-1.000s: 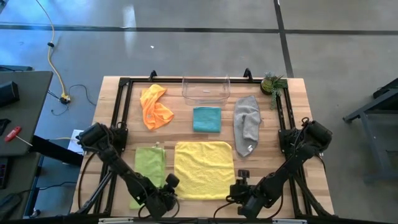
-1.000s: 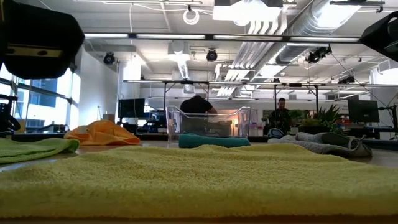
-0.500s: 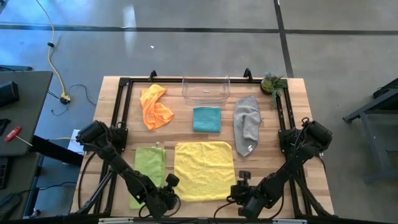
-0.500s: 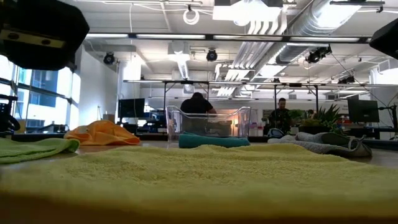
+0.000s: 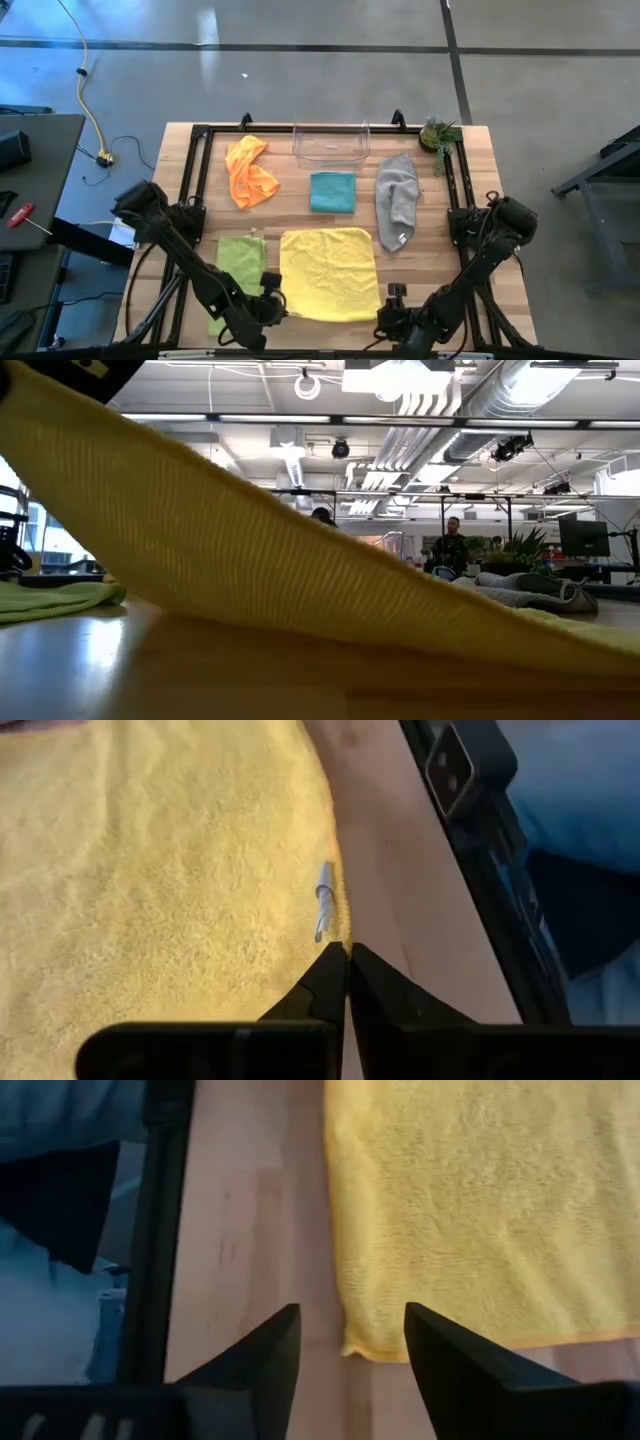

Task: Fold microfiber towels
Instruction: Fold the yellow microfiber towel on the table

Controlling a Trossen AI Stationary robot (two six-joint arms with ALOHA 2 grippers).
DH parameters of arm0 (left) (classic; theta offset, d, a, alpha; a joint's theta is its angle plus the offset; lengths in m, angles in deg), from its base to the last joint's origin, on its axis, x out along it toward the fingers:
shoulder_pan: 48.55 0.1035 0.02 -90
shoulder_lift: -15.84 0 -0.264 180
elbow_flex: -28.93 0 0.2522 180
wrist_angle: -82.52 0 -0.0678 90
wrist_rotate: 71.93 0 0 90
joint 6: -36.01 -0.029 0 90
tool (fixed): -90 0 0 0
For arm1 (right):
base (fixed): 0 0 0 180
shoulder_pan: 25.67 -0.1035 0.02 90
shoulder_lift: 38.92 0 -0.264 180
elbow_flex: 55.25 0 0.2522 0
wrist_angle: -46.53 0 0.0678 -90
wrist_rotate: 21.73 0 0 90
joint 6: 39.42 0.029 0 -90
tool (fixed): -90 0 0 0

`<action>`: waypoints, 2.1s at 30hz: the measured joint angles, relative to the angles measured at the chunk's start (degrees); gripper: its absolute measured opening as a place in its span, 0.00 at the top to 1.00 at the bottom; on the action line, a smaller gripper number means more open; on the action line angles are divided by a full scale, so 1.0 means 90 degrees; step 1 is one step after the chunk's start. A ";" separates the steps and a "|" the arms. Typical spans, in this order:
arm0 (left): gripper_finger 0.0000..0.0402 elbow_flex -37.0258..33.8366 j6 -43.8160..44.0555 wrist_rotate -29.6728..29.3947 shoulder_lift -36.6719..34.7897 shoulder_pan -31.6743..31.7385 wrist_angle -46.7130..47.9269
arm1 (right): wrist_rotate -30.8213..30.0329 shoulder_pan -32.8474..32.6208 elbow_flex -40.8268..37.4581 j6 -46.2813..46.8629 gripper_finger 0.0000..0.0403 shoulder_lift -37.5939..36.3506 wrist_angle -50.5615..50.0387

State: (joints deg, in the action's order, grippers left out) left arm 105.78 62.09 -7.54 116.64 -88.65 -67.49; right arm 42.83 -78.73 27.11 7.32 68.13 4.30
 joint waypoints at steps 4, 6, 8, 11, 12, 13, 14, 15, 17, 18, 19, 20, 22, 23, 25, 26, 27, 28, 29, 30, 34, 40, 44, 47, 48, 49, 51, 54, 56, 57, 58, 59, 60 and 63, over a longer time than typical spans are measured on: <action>1.00 0.0002 0.0419 -0.0232 -0.0075 0.0088 0.0089 | 0.0007 0.0000 0.0004 -0.0030 0.51 0.0259 0.0057; 1.00 -0.0002 0.0533 -0.0236 -0.0073 0.0132 0.0136 | 0.0049 0.0001 0.0002 -0.0114 0.49 0.0416 0.0049; 1.00 0.0000 0.0588 -0.0237 -0.0073 0.0148 0.0174 | 0.0030 -0.0032 0.0002 -0.0291 0.48 0.0496 0.0046; 1.00 0.0000 0.0588 -0.0222 -0.0070 0.0171 0.0277 | -0.0089 -0.0118 0.0002 -0.0379 0.49 0.0525 0.0048; 1.00 0.0000 0.0586 -0.0208 -0.0070 0.0171 0.0272 | -0.0128 -0.0143 0.0002 -0.0445 0.49 0.0526 0.0036; 1.00 -0.0001 0.0586 -0.0203 -0.0070 0.0173 0.0273 | -0.0182 -0.0171 0.0002 -0.0521 0.51 0.0526 0.0026; 1.00 -0.0001 0.0586 -0.0197 -0.0070 0.0173 0.0278 | -0.0249 -0.0194 0.0002 -0.0600 0.52 0.0526 0.0010; 1.00 -0.0002 0.0586 -0.0184 -0.0070 0.0173 0.0286 | -0.0336 -0.0210 0.0002 -0.0696 0.54 0.0529 -0.0006; 1.00 0.0000 0.0586 -0.0166 -0.0070 0.0175 0.0311 | -0.0400 -0.0211 0.0002 -0.0863 0.59 0.0529 -0.0031; 1.00 0.0000 0.0586 -0.0160 -0.0070 0.0176 0.0338 | -0.0405 -0.0209 0.0002 -0.0912 0.61 0.0529 -0.0039; 1.00 0.0000 0.0586 -0.0159 -0.0070 0.0175 0.0361 | -0.0391 -0.0208 0.0002 -0.0955 0.64 0.0529 -0.0045; 1.00 0.0000 0.0586 -0.0158 -0.0070 0.0173 0.0364 | -0.0352 -0.0206 0.0002 -0.1034 0.67 0.0529 -0.0046; 1.00 -0.0002 0.0586 -0.0157 -0.0070 0.0173 0.0366 | -0.0278 -0.0204 0.0002 -0.1128 0.72 0.0559 -0.0047; 1.00 0.0000 0.0586 -0.0154 -0.0068 0.0173 0.0366 | -0.0231 -0.0204 0.0002 -0.1192 0.73 0.0587 -0.0059; 1.00 -0.0001 0.0584 -0.0107 -0.0068 0.0173 0.0372 | -0.0100 -0.0202 0.0002 -0.1236 0.76 0.0684 -0.0070; 1.00 -0.0001 0.0586 -0.0087 -0.0068 0.0173 0.0375 | -0.0093 -0.0191 0.0002 -0.1246 0.77 0.0726 -0.0063; 1.00 -0.0002 0.0586 -0.0079 -0.0068 0.0173 0.0386 | -0.0083 -0.0190 0.0005 -0.1246 0.78 0.0760 -0.0052; 1.00 -0.0001 0.0583 -0.0072 -0.0068 0.0173 0.0391 | -0.0082 -0.0185 0.0020 -0.1247 0.78 0.0794 -0.0037; 1.00 0.0000 0.0584 -0.0065 -0.0068 0.0174 0.0394 | -0.0074 -0.0179 0.0025 -0.1241 0.78 0.0815 -0.0036; 1.00 0.0000 0.0583 -0.0059 -0.0068 0.0176 0.0399 | -0.0076 -0.0177 0.0027 -0.1219 0.78 0.0823 -0.0034; 1.00 0.0000 0.0577 -0.0033 -0.0068 0.0176 0.0417 | -0.0069 -0.0160 0.0024 -0.1187 0.81 0.0832 -0.0015; 1.00 -0.0001 0.0583 -0.0042 -0.0138 0.0150 0.0492 | -0.0151 -0.0173 0.0006 -0.0936 0.98 0.0767 -0.0019; 1.00 -0.0002 0.0826 -0.0160 -0.0336 0.0010 0.0699 | -0.0748 -0.0249 0.0109 -0.0677 0.97 0.0553 -0.0278; 1.00 -0.0001 0.1063 -0.0380 -0.0475 -0.0157 0.0745 | -0.1000 -0.0357 0.0410 -0.0438 0.99 0.0461 -0.0629; 1.00 -0.0002 0.1140 -0.0463 -0.0520 -0.0226 0.0764 | -0.1011 -0.0380 0.0516 -0.0385 0.99 0.0475 -0.0742; 1.00 -0.0002 0.1229 -0.0547 -0.0555 -0.0293 0.0754 | -0.1011 -0.0404 0.0642 -0.0350 0.99 0.0488 -0.0875; 1.00 0.0002 0.1404 -0.0728 -0.0572 -0.0417 0.0736 | -0.1049 -0.0433 0.0857 -0.0364 0.99 0.0475 -0.0927; 1.00 -0.0002 0.1602 -0.0929 -0.0556 -0.0569 0.0813 | -0.1244 -0.0450 0.0986 -0.0507 0.99 0.0468 -0.0988; 1.00 -0.0002 0.1740 -0.0994 -0.0545 -0.0613 0.0817 | -0.1247 -0.0385 0.0984 -0.0491 0.97 0.0468 -0.0927; 1.00 -0.0002 0.1793 -0.1016 -0.0514 -0.0622 0.0822 | -0.1205 -0.0344 0.0965 -0.0478 0.95 0.0468 -0.0855; 1.00 -0.0008 0.1815 -0.1027 -0.0491 -0.0634 0.0847 | -0.1131 -0.0291 0.0926 -0.0481 0.93 0.0468 -0.0757; 1.00 -0.0039 0.1831 -0.1040 -0.0488 -0.0636 0.0852 | -0.1023 -0.0236 0.0886 -0.0511 0.90 0.0475 -0.0685; 1.00 -0.0067 0.1885 -0.1041 -0.0489 -0.0635 0.0840 | -0.0939 -0.0188 0.0856 -0.0550 0.87 0.0502 -0.0597; 1.00 -0.0228 0.2100 -0.1043 -0.0493 -0.0631 0.0841 | -0.0749 -0.0081 0.0847 -0.0628 0.78 0.0610 -0.0328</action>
State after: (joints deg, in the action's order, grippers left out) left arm 103.73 80.99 -16.93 112.20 -94.33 -59.92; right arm 36.09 -79.46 34.73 1.66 73.62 1.35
